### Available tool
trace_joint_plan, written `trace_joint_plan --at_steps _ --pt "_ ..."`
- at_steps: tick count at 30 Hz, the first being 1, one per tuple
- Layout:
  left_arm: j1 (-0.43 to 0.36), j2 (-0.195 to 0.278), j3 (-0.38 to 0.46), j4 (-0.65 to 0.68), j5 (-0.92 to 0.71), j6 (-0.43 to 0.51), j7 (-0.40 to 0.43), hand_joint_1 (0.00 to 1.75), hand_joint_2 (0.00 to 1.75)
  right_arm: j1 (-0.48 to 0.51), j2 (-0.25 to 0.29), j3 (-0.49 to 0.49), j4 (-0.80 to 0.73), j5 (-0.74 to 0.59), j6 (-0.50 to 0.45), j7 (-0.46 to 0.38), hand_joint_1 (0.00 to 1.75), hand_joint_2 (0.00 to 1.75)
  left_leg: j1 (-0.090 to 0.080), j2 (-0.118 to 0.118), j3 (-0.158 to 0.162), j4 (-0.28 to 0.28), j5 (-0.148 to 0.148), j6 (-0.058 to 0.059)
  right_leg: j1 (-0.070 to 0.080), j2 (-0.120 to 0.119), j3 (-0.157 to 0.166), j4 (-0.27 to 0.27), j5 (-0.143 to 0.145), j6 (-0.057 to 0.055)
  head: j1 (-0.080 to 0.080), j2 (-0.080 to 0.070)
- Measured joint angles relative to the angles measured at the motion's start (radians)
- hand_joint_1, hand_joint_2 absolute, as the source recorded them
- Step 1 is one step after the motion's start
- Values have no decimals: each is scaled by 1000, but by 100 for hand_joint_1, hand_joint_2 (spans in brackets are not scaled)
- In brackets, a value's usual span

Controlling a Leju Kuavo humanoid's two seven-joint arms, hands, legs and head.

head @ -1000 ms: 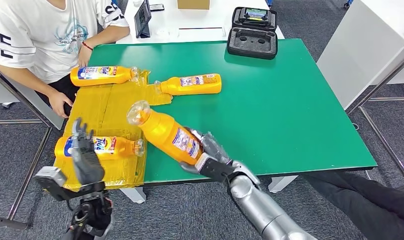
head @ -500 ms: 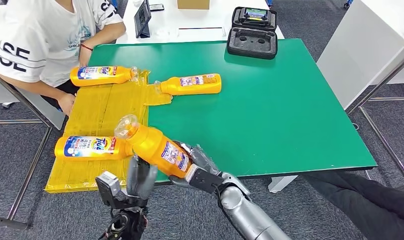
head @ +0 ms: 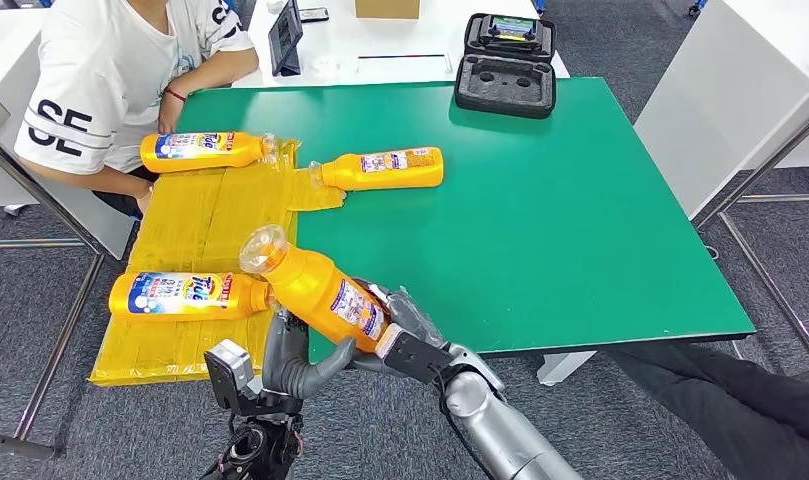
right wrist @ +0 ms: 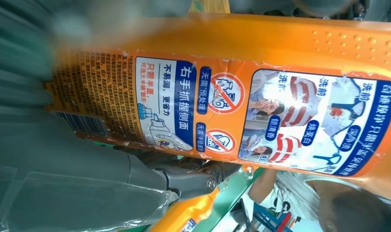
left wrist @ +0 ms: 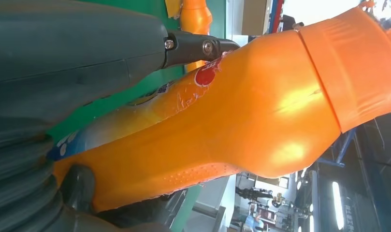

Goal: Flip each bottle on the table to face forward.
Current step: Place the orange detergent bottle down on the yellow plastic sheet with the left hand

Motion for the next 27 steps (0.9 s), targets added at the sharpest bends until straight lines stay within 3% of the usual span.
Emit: trace_joint_plan --at_steps 11,21,27 --pt "-10 -7 -1 16 4 -44 20 0 175 15 8 -42 -7 55 30 4 175 175 0 0 0 0 0 0 0 0 0 0 0 0 0 0" --pt "-26 -14 -4 35 32 -51 42 0 175 20 24 -40 -3 70 71 8 175 175 0 0 0 0 0 0 0 0 0 0 0 0 0 0" --pt "-43 -17 -2 74 103 -107 89 0 175 16 35 -12 17 91 81 24 175 175 0 0 0 0 0 0 0 0 0 0 0 0 0 0"
